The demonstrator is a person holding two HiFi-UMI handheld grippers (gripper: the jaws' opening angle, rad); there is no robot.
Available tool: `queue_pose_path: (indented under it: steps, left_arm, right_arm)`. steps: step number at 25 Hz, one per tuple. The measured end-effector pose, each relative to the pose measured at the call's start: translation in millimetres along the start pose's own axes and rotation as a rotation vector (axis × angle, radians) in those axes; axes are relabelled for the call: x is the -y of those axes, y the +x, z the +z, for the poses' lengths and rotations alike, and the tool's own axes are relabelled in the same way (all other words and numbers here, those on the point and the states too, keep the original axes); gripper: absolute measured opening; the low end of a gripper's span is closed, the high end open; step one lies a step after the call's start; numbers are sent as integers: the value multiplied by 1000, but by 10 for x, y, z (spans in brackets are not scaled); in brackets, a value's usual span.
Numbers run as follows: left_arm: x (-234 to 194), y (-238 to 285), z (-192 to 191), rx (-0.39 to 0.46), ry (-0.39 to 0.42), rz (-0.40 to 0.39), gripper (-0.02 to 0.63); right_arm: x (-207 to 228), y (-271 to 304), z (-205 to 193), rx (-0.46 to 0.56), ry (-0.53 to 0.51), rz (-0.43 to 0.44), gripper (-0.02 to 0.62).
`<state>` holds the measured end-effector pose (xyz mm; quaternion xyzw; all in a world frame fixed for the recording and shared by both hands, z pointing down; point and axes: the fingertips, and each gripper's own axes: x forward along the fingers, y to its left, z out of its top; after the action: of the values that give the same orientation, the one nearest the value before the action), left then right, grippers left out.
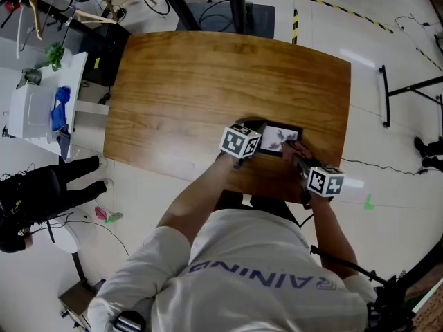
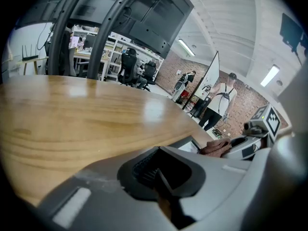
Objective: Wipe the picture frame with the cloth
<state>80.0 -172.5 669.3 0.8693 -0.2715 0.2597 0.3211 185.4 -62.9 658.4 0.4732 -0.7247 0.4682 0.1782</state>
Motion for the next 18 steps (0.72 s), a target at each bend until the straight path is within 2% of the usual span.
queue_pose_path:
  steps: [5,11,15,18]
  left_arm:
    - [-9,14,-27,3,12,13,6]
    - [0,8,-100,-3,38,11,6]
    - [-86,-161,-69,32,51,47,7]
    - [8,-507,121,136,69,51,6]
  right_arm:
    - [190,-74,-29,27,27,-27,121]
    - [183,-125,-14,64,32,-35,121]
    - [161,-316,320,193,16,-36,121]
    - [108,-592,669,322,-29,-45,121]
